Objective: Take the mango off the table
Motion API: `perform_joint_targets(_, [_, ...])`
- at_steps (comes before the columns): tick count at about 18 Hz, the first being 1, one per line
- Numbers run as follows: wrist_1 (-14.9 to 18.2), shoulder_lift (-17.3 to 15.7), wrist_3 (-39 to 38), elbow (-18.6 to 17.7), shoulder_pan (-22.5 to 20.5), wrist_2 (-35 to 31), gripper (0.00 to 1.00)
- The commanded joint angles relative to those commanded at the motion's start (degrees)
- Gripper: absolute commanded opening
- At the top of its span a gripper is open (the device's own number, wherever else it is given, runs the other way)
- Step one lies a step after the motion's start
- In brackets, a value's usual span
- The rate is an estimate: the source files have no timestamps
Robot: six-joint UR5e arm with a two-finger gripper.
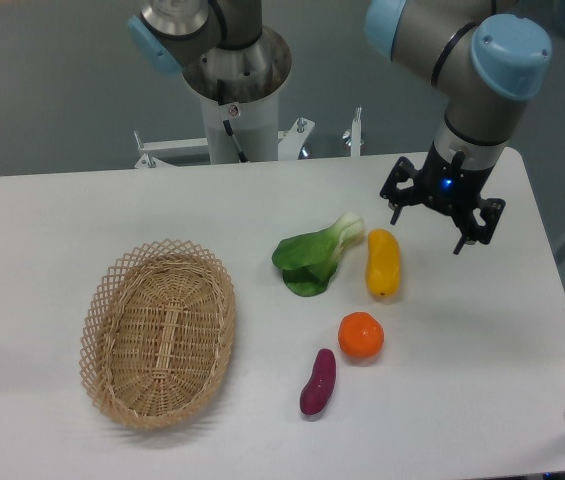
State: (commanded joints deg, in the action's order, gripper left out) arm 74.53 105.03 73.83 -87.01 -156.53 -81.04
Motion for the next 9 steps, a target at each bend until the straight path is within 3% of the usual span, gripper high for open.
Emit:
perform_joint_targets(5, [-3.9,-0.1,0.4,-2.1,-0.4,0.1,1.00])
perform_joint_targets(9, [-8.2,-0.2,0.0,-6.6,-0.6,0.1,1.00])
